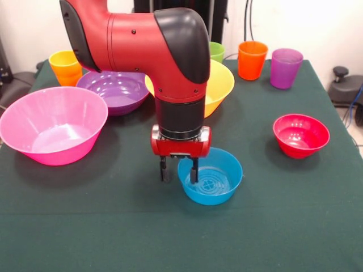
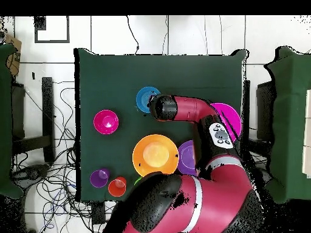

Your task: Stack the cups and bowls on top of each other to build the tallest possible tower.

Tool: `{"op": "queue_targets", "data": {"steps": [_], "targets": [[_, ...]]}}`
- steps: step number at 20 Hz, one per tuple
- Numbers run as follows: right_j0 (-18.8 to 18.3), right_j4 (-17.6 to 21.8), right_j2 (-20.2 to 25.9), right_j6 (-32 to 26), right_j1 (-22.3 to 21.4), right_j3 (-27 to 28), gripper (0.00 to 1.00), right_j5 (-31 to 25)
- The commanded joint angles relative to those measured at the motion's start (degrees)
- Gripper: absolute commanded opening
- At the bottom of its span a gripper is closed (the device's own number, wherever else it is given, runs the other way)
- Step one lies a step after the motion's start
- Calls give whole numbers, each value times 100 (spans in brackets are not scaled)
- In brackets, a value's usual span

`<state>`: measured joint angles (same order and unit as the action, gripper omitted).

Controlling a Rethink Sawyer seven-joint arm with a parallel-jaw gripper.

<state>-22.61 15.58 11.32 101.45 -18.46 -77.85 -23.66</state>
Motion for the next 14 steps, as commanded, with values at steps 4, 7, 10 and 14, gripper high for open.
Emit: {"op": "queue_targets", "data": {"steps": [4,7,10,14], "targets": [[138,307,83,-104,-488,-226,100,-410],[203,81,28,28,-1260,-922,100,-902],[274,-117,4,181,-1712,-1336,100,-1289],[417,-154,-67,376,-2019,-1633,100,-1369]]}}
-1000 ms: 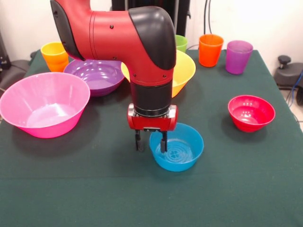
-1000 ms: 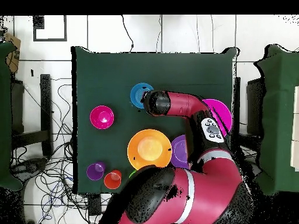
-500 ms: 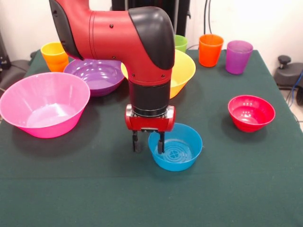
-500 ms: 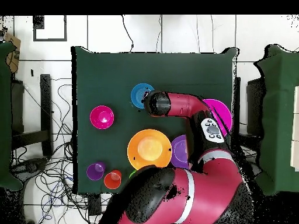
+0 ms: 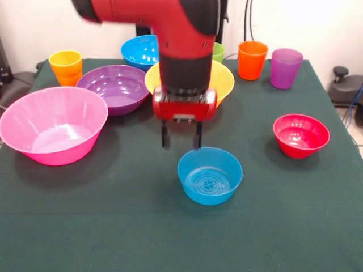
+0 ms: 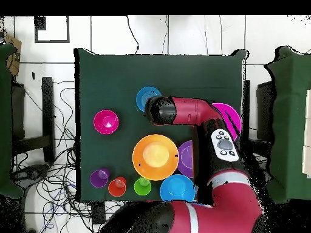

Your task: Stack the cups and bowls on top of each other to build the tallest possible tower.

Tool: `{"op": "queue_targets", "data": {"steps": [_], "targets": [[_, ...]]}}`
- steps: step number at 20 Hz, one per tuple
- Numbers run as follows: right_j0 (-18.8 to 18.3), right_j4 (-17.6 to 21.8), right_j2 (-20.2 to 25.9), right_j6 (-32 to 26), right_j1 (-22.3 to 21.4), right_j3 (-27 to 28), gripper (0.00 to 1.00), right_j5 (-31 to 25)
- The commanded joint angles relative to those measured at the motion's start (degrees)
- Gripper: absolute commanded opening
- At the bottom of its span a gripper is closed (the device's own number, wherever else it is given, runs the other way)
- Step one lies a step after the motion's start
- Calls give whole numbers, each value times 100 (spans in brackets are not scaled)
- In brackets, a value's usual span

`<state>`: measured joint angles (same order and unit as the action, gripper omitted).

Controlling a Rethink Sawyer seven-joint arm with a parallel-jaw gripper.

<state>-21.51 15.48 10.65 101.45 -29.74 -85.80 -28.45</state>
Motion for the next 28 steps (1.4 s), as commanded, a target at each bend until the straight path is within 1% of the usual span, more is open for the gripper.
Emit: {"op": "queue_targets", "data": {"steps": [1,3,6,8,12,15,17,18,21,23,28], "targets": [[332,-148,7,398,-924,-877,100,-884],[434,-139,4,502,-987,-1004,100,-776],[723,-117,-123,754,-1080,-1214,100,-654],[860,-126,-159,806,-1116,-1316,100,-625],[1146,-110,-328,836,-1142,-1348,100,-669],[1235,-153,-390,834,-1116,-1401,100,-634],[1309,-208,-477,924,-1167,-1537,100,-596],[1335,-219,-525,941,-1238,-1610,100,-563],[1230,-262,-505,787,-1328,-1802,100,-509],[1160,-226,-482,614,-1362,-1800,100,-592],[1109,-167,-406,446,-1396,-1863,100,-615]]}}
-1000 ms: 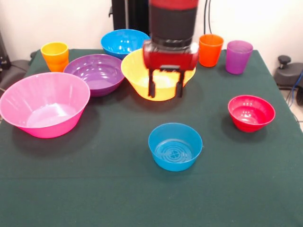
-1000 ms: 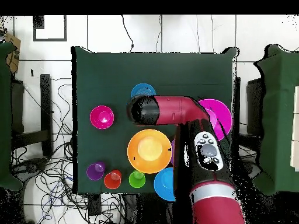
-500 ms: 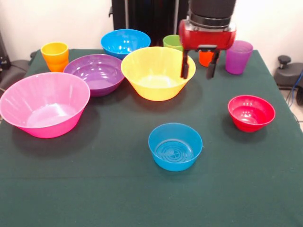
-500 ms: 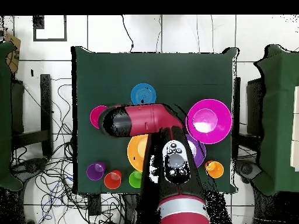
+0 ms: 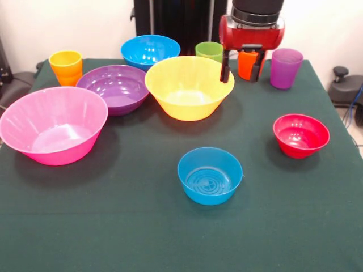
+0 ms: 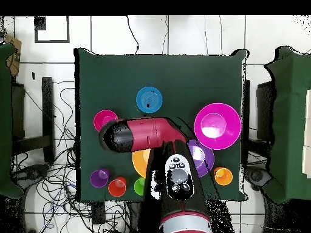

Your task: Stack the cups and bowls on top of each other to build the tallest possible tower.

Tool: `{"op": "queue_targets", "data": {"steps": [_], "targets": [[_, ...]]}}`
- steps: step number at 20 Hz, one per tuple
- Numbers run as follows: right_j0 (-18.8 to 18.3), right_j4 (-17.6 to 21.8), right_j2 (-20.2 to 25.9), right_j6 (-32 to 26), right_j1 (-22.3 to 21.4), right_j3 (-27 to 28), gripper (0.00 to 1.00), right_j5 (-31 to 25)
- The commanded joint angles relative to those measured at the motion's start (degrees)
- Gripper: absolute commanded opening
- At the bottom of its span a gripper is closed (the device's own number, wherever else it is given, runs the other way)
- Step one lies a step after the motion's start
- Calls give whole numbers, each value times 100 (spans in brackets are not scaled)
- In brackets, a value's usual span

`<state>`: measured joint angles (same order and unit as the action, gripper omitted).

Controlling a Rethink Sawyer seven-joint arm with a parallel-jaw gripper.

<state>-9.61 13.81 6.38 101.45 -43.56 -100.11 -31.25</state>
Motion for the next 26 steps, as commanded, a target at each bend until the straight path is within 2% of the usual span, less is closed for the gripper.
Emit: {"op": "queue_targets", "data": {"steps": [1,3,7,13,17,22,26], "targets": [[-89,3,28,423,-44,-462,100,-355],[-91,36,13,371,-122,-509,100,-399],[-137,57,90,339,55,-574,100,-244],[42,150,-43,482,98,-638,100,-99],[-16,189,1,414,215,-745,100,90],[-321,153,314,17,266,-896,100,69],[-370,180,311,65,282,-1000,100,173]]}}
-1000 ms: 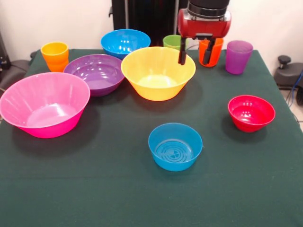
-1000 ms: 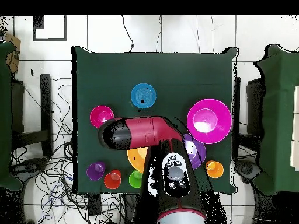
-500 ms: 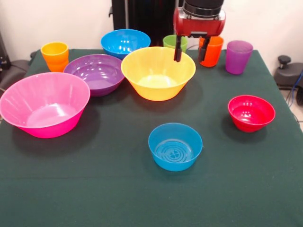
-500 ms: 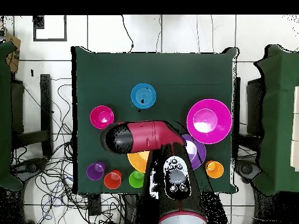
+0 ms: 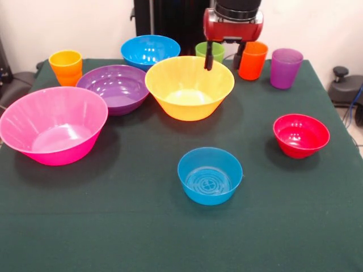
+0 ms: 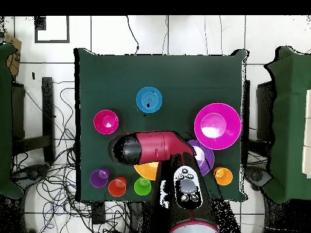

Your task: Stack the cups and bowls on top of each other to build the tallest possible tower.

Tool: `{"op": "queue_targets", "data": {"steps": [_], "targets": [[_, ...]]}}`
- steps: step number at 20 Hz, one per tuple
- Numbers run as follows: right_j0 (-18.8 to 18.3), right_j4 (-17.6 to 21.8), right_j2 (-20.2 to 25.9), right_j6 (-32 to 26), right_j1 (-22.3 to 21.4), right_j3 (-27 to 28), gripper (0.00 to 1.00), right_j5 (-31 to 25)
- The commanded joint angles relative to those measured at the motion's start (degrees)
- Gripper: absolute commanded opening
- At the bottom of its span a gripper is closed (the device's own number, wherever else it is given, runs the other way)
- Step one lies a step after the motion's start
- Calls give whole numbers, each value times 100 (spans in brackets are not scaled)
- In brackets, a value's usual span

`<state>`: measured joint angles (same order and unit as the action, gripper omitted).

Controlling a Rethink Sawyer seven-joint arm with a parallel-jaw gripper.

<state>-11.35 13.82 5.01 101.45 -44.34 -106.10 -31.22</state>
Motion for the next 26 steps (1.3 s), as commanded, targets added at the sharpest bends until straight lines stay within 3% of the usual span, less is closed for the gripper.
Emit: {"op": "queue_targets", "data": {"steps": [1,10,26], "targets": [[-214,182,466,56,369,-411,100,184],[-99,239,408,326,663,-383,100,515],[43,-15,517,546,933,-374,100,795]]}}
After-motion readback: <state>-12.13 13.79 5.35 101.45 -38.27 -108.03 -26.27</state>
